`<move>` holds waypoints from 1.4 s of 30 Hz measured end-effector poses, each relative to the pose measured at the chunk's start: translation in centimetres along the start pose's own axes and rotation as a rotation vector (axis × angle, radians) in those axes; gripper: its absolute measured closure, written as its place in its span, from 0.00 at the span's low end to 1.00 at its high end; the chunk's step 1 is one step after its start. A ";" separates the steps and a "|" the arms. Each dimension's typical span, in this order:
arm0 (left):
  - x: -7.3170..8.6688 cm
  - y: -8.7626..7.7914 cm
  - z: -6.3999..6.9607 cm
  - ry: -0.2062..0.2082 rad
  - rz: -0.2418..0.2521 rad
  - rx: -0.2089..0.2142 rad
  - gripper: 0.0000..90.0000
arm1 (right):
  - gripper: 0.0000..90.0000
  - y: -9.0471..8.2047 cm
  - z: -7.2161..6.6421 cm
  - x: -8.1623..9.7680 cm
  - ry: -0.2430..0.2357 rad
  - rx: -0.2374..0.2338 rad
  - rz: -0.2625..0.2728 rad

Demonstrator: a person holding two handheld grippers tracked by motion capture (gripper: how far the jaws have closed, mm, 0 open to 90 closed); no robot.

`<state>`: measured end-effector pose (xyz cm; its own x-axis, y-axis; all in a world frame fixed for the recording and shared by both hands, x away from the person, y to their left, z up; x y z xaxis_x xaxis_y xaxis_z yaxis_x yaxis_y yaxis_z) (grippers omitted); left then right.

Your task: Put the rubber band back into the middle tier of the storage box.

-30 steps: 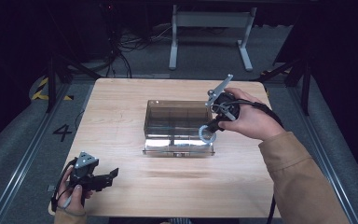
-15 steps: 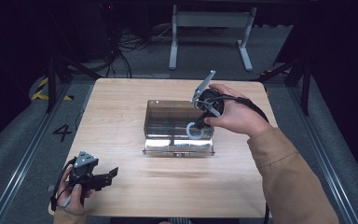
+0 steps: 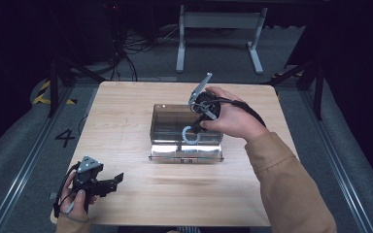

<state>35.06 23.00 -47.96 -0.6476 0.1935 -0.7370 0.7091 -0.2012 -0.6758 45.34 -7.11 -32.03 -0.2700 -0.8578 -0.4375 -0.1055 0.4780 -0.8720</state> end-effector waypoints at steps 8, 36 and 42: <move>-0.3 0.3 0.2 0.007 -0.004 0.010 0.18 | 0.92 0.8 0.0 -0.5 0.002 -0.008 0.011; -0.3 0.3 0.1 -0.004 -0.004 0.012 0.18 | 0.92 5.8 1.1 0.3 0.021 -0.003 -0.123; -0.3 0.4 0.1 -0.006 -0.004 0.012 0.18 | 0.92 6.6 1.6 0.7 0.040 0.001 -0.158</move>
<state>35.52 22.75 -47.97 -0.6517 0.1888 -0.7346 0.7035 -0.2117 -0.6785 46.00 -4.85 -38.41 -0.2885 -0.9137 -0.2860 -0.1484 0.3378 -0.9294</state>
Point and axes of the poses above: each handheld gripper's, and its own axes: y roughly forward along the jaws, x roughly out of its underside, z roughly to its right, the point moved 6 cm from there along y, roughly forward along the jaws, and after that the axes turned 14 degrees about -x, right-handed, at the moved point
